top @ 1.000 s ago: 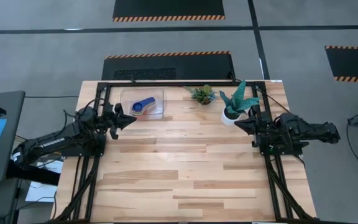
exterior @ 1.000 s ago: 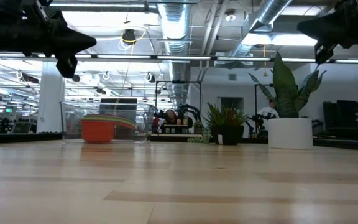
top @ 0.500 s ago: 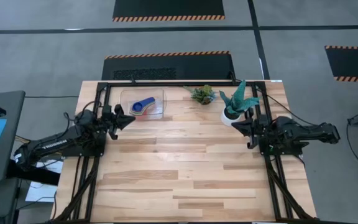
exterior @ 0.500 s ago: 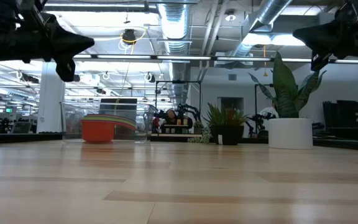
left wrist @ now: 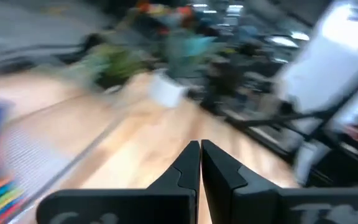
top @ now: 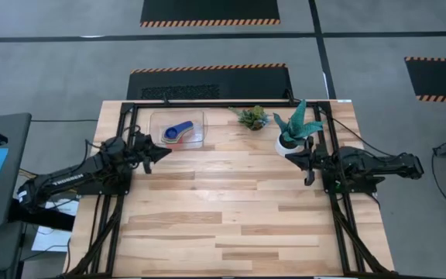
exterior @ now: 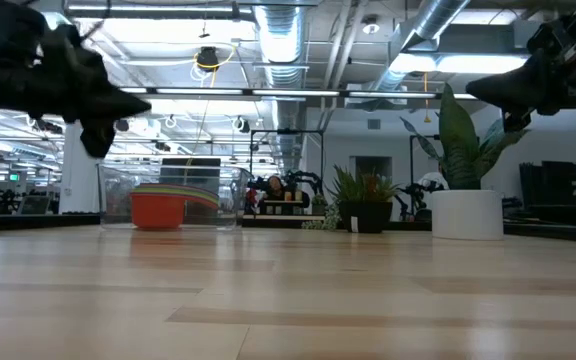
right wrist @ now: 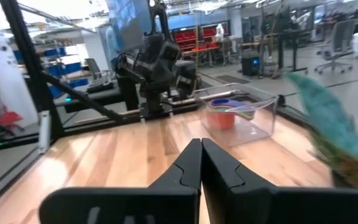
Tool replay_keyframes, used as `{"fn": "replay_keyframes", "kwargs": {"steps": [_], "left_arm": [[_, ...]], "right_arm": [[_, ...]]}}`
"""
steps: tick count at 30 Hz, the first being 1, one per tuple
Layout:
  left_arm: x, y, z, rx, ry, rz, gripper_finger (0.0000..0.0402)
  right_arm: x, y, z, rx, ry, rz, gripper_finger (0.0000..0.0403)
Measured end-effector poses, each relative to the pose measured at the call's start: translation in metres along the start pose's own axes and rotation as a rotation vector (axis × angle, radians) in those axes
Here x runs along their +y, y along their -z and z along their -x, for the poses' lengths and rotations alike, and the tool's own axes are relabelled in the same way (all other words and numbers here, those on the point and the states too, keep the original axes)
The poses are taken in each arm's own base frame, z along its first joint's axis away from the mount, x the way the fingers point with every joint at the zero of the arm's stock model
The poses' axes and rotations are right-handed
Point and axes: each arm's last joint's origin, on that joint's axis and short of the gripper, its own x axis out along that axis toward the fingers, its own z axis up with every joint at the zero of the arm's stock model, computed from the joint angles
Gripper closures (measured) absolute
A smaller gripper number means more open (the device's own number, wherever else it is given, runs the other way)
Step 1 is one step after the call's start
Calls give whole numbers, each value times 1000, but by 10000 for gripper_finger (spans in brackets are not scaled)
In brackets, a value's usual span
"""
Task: Nest measuring cups in basket
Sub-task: Return to Home Position
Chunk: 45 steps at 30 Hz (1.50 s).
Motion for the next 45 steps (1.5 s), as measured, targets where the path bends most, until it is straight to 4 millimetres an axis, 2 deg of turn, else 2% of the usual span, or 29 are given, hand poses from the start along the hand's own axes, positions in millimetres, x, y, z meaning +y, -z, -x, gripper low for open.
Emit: {"fn": "replay_keyframes", "kwargs": {"steps": [4, 12, 16, 19, 29, 36, 41, 45], "left_arm": [[4, 4, 0, -11, -123, 20, 401], [-9, 10, 1, 51, 16, -49, 401], [-19, 8, 5, 16, 120, -157, 401], [-20, 6, 8, -5, 115, -214, 401], [-21, 5, 9, -14, 110, -220, 401], [-24, 9, 9, -83, -9, -216, 401], [-30, 13, 9, -30, 97, -218, 401], [-32, 14, 9, -26, 114, -218, 401]], "right_arm": [[0, 0, 0, -1, 11, 6, 376], [0, 1, 0, 9, 12, -96, 376], [0, 1, 0, 11, 12, -96, 376], [0, 1, 0, 12, 12, -96, 376], [0, 2, 0, 13, 13, -97, 376], [0, 2, 0, 15, 13, -98, 376], [0, 2, 0, 13, 13, -98, 376], [0, 2, 0, 13, 12, -98, 376]]}}
